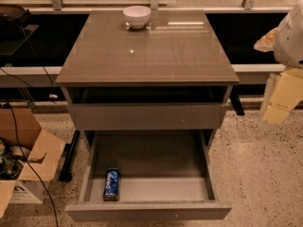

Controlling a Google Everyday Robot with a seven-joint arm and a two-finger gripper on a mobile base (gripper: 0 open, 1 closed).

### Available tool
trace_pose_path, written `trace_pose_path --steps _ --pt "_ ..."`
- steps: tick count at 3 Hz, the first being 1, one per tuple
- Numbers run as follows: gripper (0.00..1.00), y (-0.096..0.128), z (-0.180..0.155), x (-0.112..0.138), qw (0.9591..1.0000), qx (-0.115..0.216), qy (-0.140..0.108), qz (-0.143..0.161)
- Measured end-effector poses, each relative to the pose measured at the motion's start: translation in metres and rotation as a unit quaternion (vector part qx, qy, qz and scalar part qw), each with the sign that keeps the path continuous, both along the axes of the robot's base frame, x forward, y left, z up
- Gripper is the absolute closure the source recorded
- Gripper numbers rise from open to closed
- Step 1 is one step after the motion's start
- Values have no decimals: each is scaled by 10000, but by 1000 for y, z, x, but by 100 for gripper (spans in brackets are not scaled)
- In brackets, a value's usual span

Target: Pick pepsi can from middle drawer and place on counter

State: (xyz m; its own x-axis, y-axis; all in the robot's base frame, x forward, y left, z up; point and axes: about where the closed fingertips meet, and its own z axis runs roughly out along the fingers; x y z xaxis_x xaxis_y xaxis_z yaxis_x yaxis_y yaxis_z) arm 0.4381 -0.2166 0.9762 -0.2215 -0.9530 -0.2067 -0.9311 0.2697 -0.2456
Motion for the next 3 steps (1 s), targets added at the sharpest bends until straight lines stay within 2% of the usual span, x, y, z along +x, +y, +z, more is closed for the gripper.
trace_pose_path --steps 1,2,3 --pt "0 0 0 0 10000 0 0 0" --pt "0 10 -14 5 9998 160 10 -97" --pt "0 20 -42 13 9986 389 155 -320"
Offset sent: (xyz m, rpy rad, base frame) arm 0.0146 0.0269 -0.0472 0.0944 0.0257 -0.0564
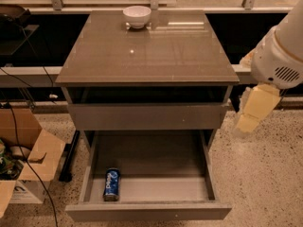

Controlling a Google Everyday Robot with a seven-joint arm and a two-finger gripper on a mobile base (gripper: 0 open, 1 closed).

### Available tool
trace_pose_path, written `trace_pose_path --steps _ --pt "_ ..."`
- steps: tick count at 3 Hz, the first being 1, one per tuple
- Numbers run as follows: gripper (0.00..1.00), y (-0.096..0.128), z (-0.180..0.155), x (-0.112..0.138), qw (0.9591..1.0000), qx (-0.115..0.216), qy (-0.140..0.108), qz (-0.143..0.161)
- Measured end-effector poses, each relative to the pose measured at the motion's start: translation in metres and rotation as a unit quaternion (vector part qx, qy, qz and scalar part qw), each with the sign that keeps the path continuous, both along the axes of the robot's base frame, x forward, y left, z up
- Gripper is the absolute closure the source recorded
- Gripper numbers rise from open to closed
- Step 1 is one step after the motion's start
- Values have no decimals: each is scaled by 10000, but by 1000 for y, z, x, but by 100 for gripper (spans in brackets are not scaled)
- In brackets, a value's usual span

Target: Pick pepsi can from middle drawer and place on counter

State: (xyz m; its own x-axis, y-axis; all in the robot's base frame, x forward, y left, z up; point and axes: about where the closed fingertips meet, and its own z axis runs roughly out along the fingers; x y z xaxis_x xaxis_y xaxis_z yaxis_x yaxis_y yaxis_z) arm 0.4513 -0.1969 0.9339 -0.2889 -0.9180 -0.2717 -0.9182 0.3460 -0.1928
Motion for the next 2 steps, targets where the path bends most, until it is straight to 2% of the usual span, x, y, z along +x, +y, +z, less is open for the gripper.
trace_pose_path --steps 1,2 --pt "0 30 -42 18 9986 98 242 -463" --pt "0 47 -77 27 9945 23 465 -943"
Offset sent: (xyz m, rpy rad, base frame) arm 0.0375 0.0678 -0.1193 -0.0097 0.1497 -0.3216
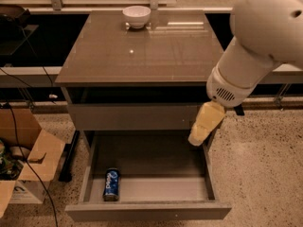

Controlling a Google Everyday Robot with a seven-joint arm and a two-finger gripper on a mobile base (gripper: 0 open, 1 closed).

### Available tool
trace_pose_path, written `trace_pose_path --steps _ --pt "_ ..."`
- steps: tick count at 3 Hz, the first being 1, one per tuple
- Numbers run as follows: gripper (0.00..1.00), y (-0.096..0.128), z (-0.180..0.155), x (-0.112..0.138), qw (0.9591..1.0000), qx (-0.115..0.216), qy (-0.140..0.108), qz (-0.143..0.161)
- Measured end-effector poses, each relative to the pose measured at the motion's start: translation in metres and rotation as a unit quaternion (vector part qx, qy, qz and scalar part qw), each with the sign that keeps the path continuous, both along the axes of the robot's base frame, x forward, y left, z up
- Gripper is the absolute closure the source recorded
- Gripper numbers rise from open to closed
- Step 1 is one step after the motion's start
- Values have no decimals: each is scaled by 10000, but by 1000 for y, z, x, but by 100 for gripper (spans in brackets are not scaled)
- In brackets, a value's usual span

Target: Pick pepsi can from middle drawer and place on counter

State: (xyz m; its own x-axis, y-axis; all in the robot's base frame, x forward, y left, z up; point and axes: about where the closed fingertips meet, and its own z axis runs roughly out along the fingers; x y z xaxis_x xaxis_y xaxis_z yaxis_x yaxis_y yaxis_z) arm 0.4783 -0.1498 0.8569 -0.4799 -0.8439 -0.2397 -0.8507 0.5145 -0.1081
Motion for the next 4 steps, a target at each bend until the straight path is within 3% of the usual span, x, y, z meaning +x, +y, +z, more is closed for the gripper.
trace_pose_path --steps 1,2,4 --pt "0 0 -1 -1 9998 35 41 -203" --pt "0 5 -23 4 9990 72 166 -418" --pt "0 72 -105 31 9895 337 828 -1138"
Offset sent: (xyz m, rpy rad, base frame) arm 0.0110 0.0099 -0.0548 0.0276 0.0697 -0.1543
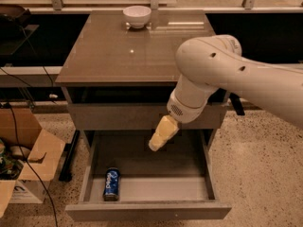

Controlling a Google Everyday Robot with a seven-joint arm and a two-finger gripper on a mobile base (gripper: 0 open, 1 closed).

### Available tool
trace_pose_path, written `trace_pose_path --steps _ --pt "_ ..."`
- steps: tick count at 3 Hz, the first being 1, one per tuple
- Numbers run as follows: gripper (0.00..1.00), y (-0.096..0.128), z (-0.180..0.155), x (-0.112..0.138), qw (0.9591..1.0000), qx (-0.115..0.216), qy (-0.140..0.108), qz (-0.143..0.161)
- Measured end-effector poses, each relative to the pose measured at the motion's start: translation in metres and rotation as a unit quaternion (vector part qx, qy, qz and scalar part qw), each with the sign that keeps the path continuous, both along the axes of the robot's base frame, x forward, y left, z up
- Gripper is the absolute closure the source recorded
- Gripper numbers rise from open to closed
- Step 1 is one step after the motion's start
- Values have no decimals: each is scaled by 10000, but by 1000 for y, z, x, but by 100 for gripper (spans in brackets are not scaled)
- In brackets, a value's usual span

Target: Pick pepsi can from middle drawer and place on counter

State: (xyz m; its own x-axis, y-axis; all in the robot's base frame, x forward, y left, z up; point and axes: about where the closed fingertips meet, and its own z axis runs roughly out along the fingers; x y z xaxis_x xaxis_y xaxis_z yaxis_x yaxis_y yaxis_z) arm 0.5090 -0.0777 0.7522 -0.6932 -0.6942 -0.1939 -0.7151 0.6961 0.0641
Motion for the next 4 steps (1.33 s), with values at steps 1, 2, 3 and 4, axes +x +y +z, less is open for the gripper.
trace_pose_path --steps 1,2,3,4 --pt "0 29 -43 4 9984 128 390 -390" --pt "0 68 -106 4 9906 400 947 -898" --pt "0 92 -145 5 9830 517 1277 -1210" --pt "0 92 -148 5 9823 517 1308 -1240"
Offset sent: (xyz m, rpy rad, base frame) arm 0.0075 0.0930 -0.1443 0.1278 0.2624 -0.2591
